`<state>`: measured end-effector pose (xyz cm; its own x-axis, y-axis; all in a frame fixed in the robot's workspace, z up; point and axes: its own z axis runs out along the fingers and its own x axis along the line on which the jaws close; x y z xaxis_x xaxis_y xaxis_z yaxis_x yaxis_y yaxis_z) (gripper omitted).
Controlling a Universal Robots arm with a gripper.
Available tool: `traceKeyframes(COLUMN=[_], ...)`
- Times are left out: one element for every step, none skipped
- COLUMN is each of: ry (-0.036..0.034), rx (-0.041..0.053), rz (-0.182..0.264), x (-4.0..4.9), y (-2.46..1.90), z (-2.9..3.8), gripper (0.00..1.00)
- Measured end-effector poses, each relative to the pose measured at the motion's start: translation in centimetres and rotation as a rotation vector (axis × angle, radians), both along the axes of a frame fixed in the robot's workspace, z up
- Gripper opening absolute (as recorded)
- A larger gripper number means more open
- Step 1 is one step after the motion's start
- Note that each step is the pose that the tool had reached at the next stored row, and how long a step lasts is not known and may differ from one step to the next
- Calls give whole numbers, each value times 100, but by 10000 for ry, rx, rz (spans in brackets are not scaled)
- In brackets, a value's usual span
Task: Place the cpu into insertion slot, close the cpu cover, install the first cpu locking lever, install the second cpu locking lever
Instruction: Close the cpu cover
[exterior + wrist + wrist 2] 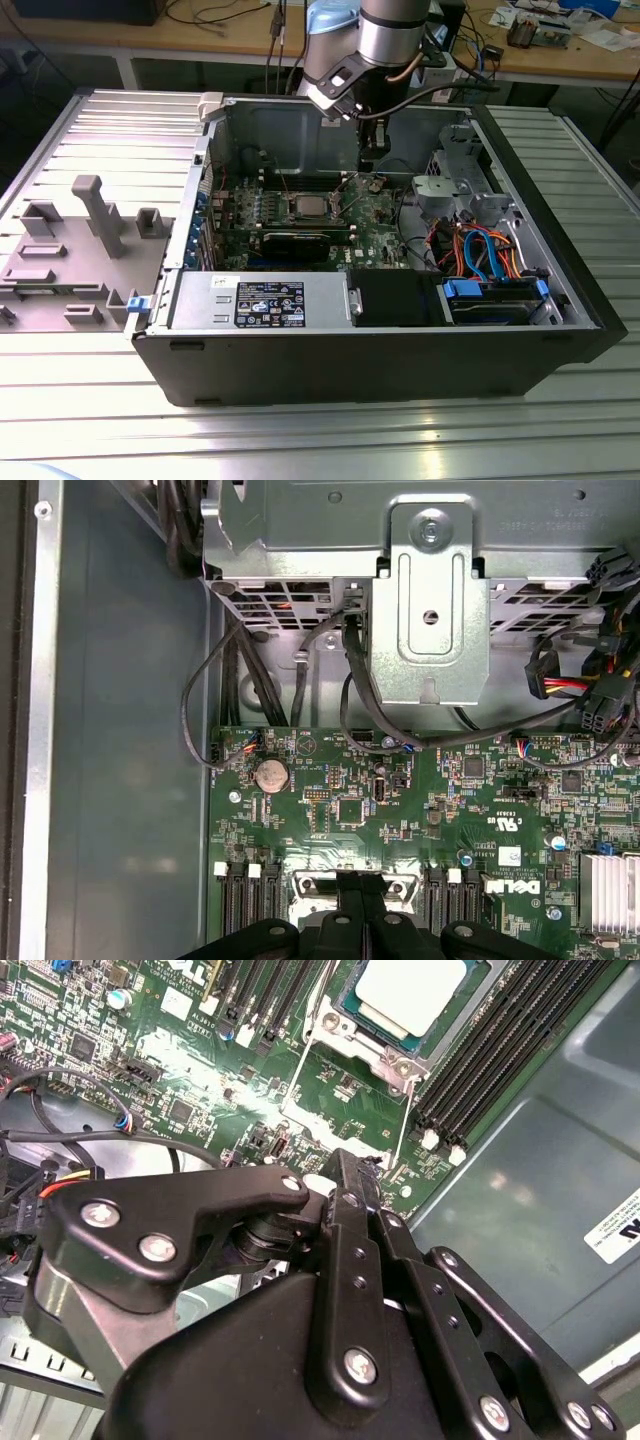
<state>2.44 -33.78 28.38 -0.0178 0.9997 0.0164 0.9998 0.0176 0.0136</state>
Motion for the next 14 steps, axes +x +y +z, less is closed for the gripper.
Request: traceKeyframes(ry=[0,1,0,1,1,1,0,0,0,0,0,0,0,1], rx=[0,-1,0,-1,-1,0,0,-2,-7,-17,-33,-49,-66,-69], rz=[0,0,3,1,0,0,0,0,-1,1,1,10,35,42], x=[0,1,8,17,29,45,56,70,85,101,110,120,144,163], y=[0,0,0,0,0,0,0,0,0,0,1,5,11,13], z=[0,0,-4,-14,-25,-37,-47,-65,-80,-99,-125,-142,-169,-184], gripper=[11,11,11,11,11,11,11,11,11,11,11,11,11,11])
